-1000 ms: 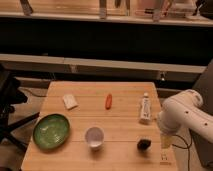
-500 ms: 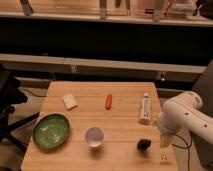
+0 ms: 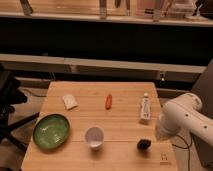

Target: Knock the eraser over

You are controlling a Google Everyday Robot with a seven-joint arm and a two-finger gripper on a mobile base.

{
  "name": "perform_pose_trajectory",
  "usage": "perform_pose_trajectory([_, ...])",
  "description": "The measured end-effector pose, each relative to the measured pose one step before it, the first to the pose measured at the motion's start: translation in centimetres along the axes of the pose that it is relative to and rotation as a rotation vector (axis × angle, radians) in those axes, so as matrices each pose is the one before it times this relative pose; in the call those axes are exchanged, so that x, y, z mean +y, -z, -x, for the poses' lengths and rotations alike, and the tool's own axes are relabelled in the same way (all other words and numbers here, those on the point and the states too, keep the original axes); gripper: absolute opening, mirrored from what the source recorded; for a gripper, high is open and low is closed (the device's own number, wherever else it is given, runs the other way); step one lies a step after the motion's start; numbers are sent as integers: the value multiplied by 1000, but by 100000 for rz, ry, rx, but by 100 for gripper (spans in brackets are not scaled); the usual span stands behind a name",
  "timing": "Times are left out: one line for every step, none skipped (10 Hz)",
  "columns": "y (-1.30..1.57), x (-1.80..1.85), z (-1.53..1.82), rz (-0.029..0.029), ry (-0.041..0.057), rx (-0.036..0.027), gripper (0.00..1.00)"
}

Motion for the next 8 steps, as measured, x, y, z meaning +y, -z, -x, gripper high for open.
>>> perform_pose_trajectory([47,284,501,802,1003,-325,2])
perform_pose_trajectory([25,17,1065,810,1662,-55,2])
perform_pose_trajectory([8,-240,1052,678,1526,57,2])
perform_pose_trajectory([13,-71,557,448,916,-65,2])
perform_pose_trajectory([-183,5,147,410,291,-250,2])
perform_pose_trajectory([-116,11,57,260,215,-292,2])
perform_pose_trajectory([-112,-57,171,309,698,-340,2])
perform_pose_trajectory([-78,20,130,252,258,-312,2])
